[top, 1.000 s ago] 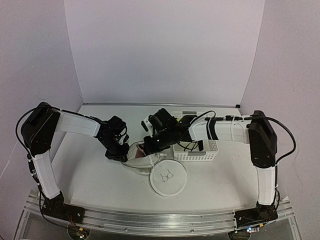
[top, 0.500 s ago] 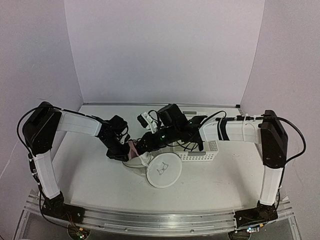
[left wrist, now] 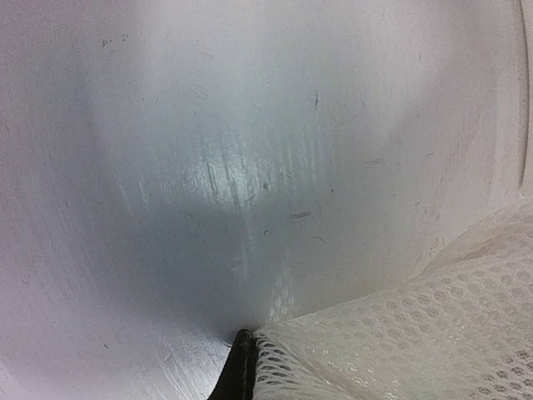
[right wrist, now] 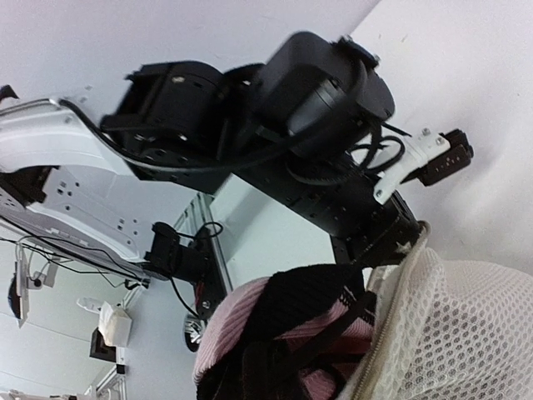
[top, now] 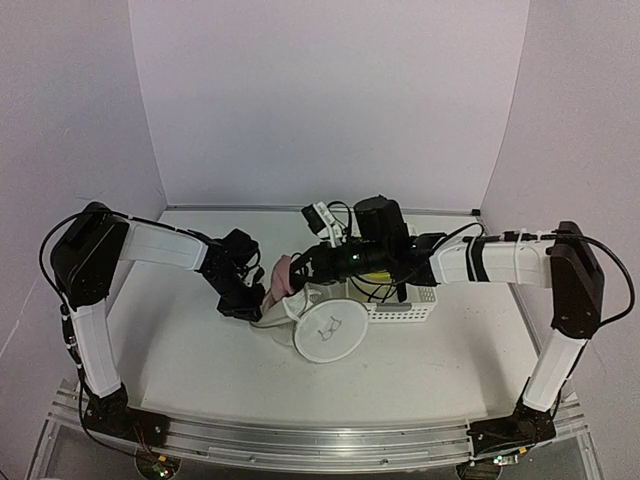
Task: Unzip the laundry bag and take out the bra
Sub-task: Pick up the bra from the laundry bag.
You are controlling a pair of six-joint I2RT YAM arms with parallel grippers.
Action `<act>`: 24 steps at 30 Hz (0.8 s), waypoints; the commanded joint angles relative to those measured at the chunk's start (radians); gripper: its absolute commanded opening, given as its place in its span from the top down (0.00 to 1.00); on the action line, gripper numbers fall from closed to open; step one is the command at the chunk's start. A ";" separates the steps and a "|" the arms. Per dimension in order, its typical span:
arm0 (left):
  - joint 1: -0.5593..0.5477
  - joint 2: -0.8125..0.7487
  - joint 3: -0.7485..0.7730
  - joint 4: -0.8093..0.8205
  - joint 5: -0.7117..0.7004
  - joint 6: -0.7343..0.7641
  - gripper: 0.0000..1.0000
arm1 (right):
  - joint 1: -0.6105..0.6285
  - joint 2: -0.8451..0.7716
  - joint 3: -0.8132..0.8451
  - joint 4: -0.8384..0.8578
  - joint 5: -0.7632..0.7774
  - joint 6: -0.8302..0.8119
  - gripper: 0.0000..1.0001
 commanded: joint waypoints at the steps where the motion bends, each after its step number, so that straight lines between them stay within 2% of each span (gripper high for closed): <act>1: 0.008 0.028 0.028 -0.030 -0.046 0.002 1.00 | -0.020 -0.127 0.000 0.253 -0.075 0.093 1.00; 8: 0.007 0.035 0.033 -0.038 -0.051 0.006 1.00 | -0.049 -0.181 -0.066 0.361 -0.031 0.161 1.00; 24: 0.011 0.025 0.049 -0.071 -0.090 0.023 1.00 | -0.092 -0.357 -0.120 0.381 0.124 0.135 1.00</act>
